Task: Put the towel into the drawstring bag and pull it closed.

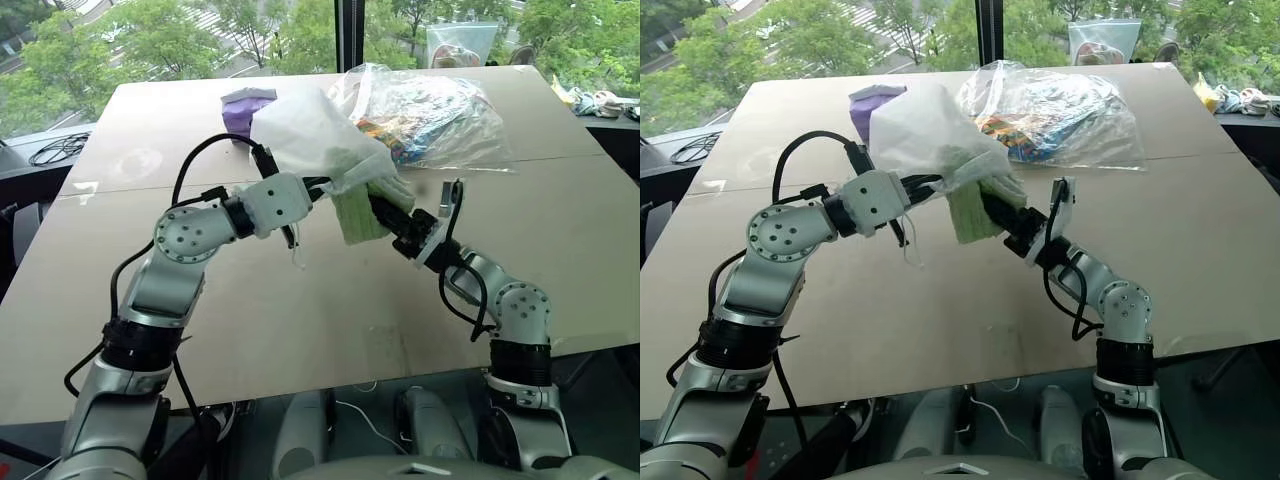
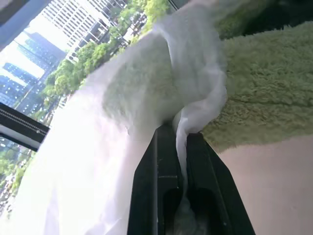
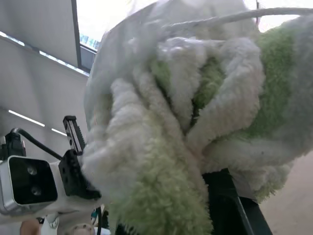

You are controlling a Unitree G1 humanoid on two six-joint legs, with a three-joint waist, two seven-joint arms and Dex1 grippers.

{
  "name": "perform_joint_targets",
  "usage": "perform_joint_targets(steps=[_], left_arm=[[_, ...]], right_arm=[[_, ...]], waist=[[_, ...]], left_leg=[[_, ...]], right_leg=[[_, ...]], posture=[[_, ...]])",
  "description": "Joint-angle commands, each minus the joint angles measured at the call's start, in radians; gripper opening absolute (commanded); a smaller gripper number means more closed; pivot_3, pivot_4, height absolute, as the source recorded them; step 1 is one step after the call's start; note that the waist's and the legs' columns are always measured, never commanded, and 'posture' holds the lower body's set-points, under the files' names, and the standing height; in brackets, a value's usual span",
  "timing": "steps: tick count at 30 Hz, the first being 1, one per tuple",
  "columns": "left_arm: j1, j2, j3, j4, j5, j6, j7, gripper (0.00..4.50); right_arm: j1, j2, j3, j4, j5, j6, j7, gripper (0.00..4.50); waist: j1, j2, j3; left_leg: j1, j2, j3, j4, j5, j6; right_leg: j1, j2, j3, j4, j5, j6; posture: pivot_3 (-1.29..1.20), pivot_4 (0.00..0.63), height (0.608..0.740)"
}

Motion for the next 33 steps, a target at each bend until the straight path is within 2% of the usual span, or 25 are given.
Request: perform_joint_targets(steps=[1, 5, 9, 12, 17, 19, 22, 24, 29, 33], left_arm=[[-0.008, -0.01, 0.024, -0.015, -0.029, -0.028, -0.007, 0.0], [-0.002, -0.042, 0.05, -0.028, -0.104, 0.012, -0.018, 0.0], [0.011, -0.044, 0.064, -0.04, -0.159, 0.061, -0.04, 0.0], [0.014, -0.059, 0.078, -0.051, -0.209, 0.114, -0.04, 0.0], [-0.006, -0.076, 0.094, -0.045, -0.264, 0.179, -0.04, 0.0], [-0.022, -0.081, 0.1, -0.039, -0.284, 0.2, -0.036, 0.0], [-0.045, -0.087, 0.113, -0.037, -0.324, 0.242, -0.041, 0.0], [-0.056, -0.087, 0.117, -0.038, -0.331, 0.255, -0.044, 0.0], [-0.084, -0.113, 0.136, -0.06, -0.382, 0.3, -0.033, 0.0], [-0.093, -0.135, 0.144, -0.103, -0.439, 0.353, -0.043, 0.0]], right_arm=[[0.0, -0.006, 0.05, -0.068, -0.002, 0.016, 0.031, 0.02], [-0.015, 0.016, 0.051, -0.069, 0.015, 0.012, -0.025, 0.02], [-0.08, 0.018, 0.082, -0.056, -0.207, -0.109, -0.129, 0.02], [-0.13, -0.032, 0.203, -0.096, -0.497, -0.272, -0.148, 0.02], [-0.186, -0.301, 0.605, -0.103, -1.169, -0.726, -0.042, 0.02], [-0.194, -0.375, 0.687, -0.062, -1.348, -0.883, -0.023, 0.02], [-0.219, -0.449, 0.74, 0.008, -1.555, -1.076, -0.035, 0.02], [-0.236, -0.472, 0.754, 0.047, -1.644, -1.156, -0.02, 0.02], [-0.249, -0.473, 0.742, 0.117, -1.752, -1.245, 0.007, 0.02], [-0.236, -0.456, 0.723, 0.153, -1.778, -1.233, 0.051, 0.02]], waist=[[0.001, 0.0, 0.0], [0.0, 0.0, 0.0], [-0.003, 0.0, 0.0], [-0.002, 0.0, 0.0], [-0.001, 0.0, 0.0], [-0.001, 0.0, 0.0], [-0.001, 0.0, 0.0], [-0.001, -0.001, 0.001], [0.0, -0.002, 0.001], [0.0, -0.002, 0.001]], left_leg=[[0.0, 0.0, 0.0, 0.0, 0.0, 0.0], [0.0, 0.0, 0.0, 0.001, 0.0, 0.0], [0.0, 0.0, 0.0, 0.002, 0.0, 0.0], [0.0, 0.0, 0.0, 0.003, 0.0, 0.0], [-0.001, -0.001, 0.0, 0.004, 0.0, 0.0], [-0.001, -0.001, 0.001, 0.004, 0.0, 0.0], [-0.001, -0.001, 0.0, 0.004, 0.001, -0.001], [-0.001, -0.001, 0.001, 0.005, 0.001, -0.002], [-0.001, 0.0, 0.001, 0.006, 0.001, -0.002], [-0.001, 0.0, 0.001, 0.007, 0.001, -0.002]], right_leg=[[0.0, 0.0, 0.0, 0.0, 0.0, 0.0], [0.0, 0.0, 0.0, 0.0, 0.0, 0.0], [0.0, 0.0, 0.0, 0.002, 0.0, 0.0], [0.0, 0.0, 0.0, 0.004, 0.0, 0.0], [-0.002, -0.001, 0.001, 0.003, 0.0, 0.0], [-0.002, 0.0, 0.001, 0.004, -0.001, 0.0], [-0.002, 0.0, 0.001, 0.004, -0.001, 0.001], [-0.002, 0.0, 0.001, 0.005, -0.001, 0.001], [-0.002, 0.0, 0.001, 0.007, -0.001, 0.0], [-0.002, 0.0, 0.001, 0.007, -0.001, 0.0]], posture=[[0.0, 0.15, 0.74], [0.0, 0.15, 0.74], [0.0, 0.15, 0.74], [0.0, 0.15, 0.74], [0.0, 0.15, 0.74], [0.0, 0.15, 0.74], [0.0, 0.15, 0.74], [0.0, 0.15, 0.74], [0.0, 0.15, 0.74], [0.0, 0.15, 0.74]])
